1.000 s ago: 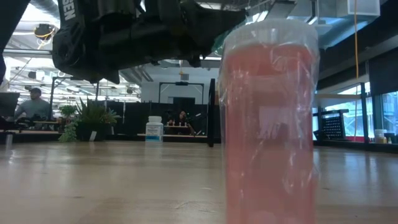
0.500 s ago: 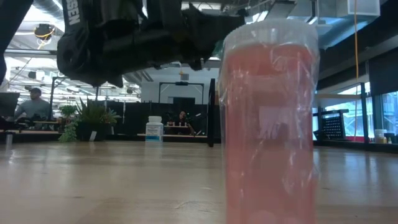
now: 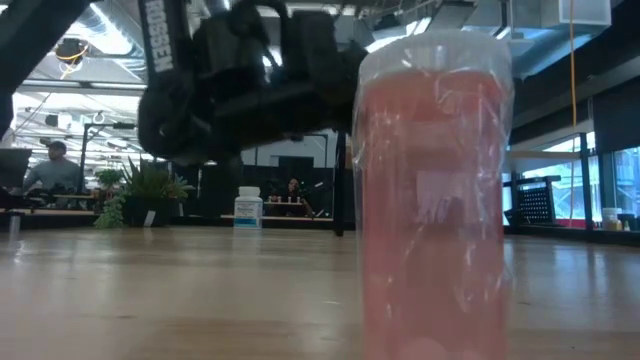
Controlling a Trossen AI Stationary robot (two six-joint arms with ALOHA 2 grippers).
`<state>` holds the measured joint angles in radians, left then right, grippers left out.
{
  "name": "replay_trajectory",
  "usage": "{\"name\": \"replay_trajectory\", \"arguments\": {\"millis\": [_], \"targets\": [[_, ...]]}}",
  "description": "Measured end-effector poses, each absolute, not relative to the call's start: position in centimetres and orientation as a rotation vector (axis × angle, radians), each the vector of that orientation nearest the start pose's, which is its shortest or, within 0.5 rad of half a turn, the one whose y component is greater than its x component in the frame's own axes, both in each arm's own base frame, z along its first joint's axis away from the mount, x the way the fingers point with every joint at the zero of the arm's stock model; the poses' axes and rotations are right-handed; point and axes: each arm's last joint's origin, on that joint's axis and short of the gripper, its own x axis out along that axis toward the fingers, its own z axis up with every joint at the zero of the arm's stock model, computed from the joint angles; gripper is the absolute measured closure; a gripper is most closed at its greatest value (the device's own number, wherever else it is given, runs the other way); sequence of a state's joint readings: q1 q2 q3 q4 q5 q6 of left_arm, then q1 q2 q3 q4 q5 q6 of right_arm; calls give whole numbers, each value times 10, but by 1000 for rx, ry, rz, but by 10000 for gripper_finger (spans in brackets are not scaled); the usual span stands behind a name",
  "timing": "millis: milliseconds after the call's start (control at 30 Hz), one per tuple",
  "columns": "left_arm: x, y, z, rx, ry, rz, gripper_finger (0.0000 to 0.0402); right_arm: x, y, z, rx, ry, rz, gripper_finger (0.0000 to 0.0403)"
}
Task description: Pick and place medicine bottles onto shelf by color
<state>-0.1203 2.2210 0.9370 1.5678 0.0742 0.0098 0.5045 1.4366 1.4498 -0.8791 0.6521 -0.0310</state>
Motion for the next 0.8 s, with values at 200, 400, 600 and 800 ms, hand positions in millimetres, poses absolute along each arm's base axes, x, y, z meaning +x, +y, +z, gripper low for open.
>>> {"name": "replay_trajectory", "arguments": {"millis": [200, 400, 600, 800], "targets": [[405, -39, 107, -74, -242, -192, 305, 260, 124, 359, -503, 729, -127, 202], [406, -42, 107, -59, -227, -130, 305, 260, 124, 359, -503, 729, -127, 202], [407, -38, 99, -108, -144, -112, 298, 260, 124, 359, -504, 729, -127, 202], [408, -33, 94, -131, -87, -97, 285, 260, 124, 359, -505, 729, -126, 202]]}}
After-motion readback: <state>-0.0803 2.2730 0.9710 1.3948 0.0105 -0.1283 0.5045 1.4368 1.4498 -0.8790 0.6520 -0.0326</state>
